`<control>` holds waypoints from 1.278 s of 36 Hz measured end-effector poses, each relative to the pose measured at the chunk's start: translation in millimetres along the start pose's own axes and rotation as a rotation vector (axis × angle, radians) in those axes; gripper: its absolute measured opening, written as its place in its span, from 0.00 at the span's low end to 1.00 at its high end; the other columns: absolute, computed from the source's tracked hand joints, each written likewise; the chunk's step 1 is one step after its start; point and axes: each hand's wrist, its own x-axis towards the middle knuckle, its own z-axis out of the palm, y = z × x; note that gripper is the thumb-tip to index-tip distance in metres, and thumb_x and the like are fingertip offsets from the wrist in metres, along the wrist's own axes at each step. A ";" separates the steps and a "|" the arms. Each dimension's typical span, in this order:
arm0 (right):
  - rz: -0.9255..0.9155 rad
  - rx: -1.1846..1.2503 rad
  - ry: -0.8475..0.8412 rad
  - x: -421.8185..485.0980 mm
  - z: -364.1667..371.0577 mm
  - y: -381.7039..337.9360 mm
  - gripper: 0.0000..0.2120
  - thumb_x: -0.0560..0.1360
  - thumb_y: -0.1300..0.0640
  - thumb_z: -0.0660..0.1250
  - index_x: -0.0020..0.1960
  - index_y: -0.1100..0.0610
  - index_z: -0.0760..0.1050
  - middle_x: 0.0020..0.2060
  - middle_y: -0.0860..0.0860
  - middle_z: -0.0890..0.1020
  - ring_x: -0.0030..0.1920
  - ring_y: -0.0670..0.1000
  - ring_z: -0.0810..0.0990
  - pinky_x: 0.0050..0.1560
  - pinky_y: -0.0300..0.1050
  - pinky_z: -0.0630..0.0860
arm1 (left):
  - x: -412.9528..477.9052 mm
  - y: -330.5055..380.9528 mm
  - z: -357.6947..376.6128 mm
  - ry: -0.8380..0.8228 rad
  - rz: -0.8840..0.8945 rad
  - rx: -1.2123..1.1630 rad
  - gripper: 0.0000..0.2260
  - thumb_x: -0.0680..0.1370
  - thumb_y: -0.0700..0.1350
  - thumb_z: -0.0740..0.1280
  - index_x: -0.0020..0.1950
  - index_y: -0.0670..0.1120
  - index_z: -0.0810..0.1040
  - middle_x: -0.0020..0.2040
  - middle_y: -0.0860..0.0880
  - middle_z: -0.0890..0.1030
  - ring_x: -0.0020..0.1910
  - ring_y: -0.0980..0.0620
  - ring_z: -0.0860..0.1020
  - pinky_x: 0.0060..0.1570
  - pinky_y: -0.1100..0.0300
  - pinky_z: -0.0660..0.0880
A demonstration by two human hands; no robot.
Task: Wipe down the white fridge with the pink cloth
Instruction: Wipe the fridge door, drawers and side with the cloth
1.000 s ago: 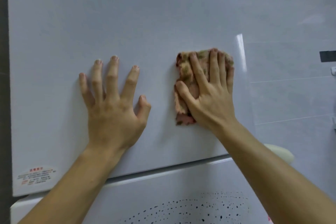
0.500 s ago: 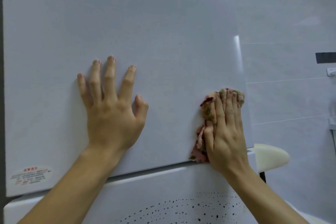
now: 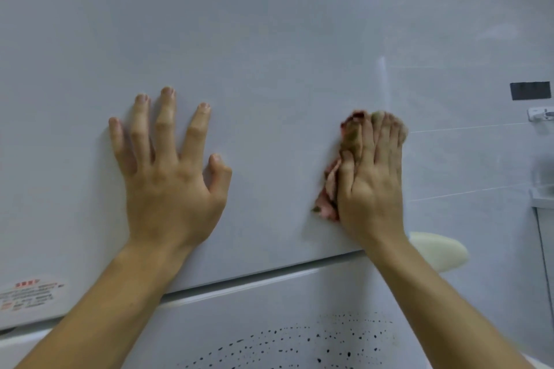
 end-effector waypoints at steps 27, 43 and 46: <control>0.436 0.170 -0.076 -45.5 -23.5 14.3 0.32 0.83 0.41 0.50 0.86 0.45 0.47 0.76 0.53 0.67 0.72 0.58 0.70 0.64 0.52 0.69 | -1.8 0.7 -1.0 0.008 -0.002 0.023 0.26 0.81 0.50 0.59 0.78 0.45 0.73 0.80 0.36 0.67 0.79 0.30 0.63 0.79 0.30 0.53; 0.217 -0.034 -0.046 92.2 12.5 -60.5 0.37 0.78 0.36 0.41 0.86 0.46 0.48 0.85 0.59 0.45 0.85 0.60 0.40 0.82 0.58 0.33 | 6.8 -12.7 -19.4 -0.103 0.040 -0.028 0.26 0.79 0.53 0.59 0.77 0.50 0.74 0.80 0.43 0.69 0.79 0.37 0.65 0.78 0.36 0.56; 0.158 -0.005 -0.037 108.1 18.4 -95.2 0.36 0.79 0.38 0.44 0.86 0.45 0.51 0.85 0.58 0.48 0.85 0.60 0.43 0.83 0.57 0.35 | 12.3 -25.3 -26.7 -0.117 0.076 -0.028 0.25 0.80 0.52 0.58 0.76 0.50 0.75 0.79 0.46 0.71 0.78 0.42 0.67 0.74 0.42 0.60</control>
